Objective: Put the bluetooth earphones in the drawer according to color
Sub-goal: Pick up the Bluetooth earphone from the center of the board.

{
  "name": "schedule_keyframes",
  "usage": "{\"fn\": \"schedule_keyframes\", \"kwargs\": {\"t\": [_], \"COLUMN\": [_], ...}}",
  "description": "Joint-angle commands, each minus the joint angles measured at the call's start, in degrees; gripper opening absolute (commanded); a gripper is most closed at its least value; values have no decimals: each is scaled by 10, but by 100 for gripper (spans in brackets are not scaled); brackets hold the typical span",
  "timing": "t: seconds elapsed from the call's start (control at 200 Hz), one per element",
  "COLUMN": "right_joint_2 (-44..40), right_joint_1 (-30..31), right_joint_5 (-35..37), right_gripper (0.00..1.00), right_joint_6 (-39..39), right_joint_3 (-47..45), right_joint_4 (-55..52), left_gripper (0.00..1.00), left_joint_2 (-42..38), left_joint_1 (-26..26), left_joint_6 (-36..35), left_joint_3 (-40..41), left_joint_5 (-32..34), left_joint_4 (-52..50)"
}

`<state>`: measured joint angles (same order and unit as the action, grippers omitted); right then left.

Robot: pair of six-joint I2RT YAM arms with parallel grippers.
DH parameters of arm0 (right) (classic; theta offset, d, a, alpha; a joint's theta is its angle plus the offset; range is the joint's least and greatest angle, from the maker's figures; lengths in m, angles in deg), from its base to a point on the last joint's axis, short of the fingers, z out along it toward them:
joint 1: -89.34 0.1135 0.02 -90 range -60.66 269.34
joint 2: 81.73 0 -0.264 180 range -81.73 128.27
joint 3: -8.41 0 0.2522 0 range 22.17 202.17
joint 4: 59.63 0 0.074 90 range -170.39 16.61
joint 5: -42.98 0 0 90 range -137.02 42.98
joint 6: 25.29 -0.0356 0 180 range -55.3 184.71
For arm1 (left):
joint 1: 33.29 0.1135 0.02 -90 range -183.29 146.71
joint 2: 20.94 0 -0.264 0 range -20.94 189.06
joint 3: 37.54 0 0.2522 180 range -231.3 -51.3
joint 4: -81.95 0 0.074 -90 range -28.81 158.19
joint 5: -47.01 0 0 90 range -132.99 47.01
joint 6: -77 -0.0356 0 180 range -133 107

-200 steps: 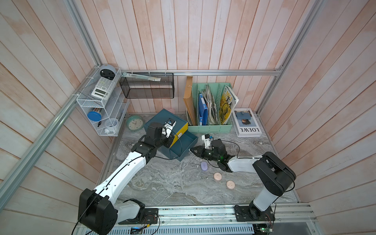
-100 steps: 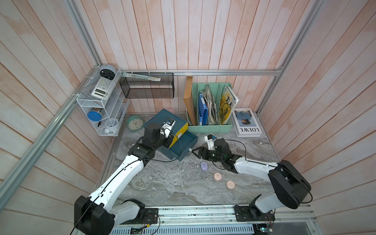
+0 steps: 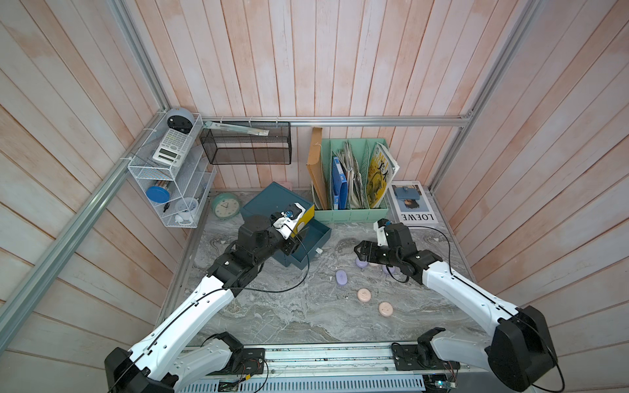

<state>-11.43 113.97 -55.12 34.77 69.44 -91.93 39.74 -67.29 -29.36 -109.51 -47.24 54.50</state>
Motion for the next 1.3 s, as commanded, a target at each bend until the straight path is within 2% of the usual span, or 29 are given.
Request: {"fn": "schedule_keyframes", "kwargs": {"t": [0.0,0.21,0.49,0.75,0.865,1.295], "right_joint_2": [-4,-1,39,135,177,224], "right_joint_1": [-29,-80,-117,-132,-134,-139], "right_joint_5": [30,66,82,57,53,65], "right_gripper": [82,82,82,82,81,78], "right_joint_6": [42,48,32,52,65,53], "right_joint_3": [31,37,23,55,70,54], "right_joint_4": [-109,-157,-170,-199,-211,-166], "left_gripper": [83,100,100,100,100,100], "left_joint_2": [2,12,42,76,81,84], "left_joint_1": [-10,-24,-72,-129,-134,-134], "left_joint_6": [-3,-6,-21,-44,-49,-53], "left_joint_3": [9,11,14,19,18,21], "left_joint_5": [-3,8,42,75,76,81], "left_joint_4": [8,5,4,-3,-7,-5]}}
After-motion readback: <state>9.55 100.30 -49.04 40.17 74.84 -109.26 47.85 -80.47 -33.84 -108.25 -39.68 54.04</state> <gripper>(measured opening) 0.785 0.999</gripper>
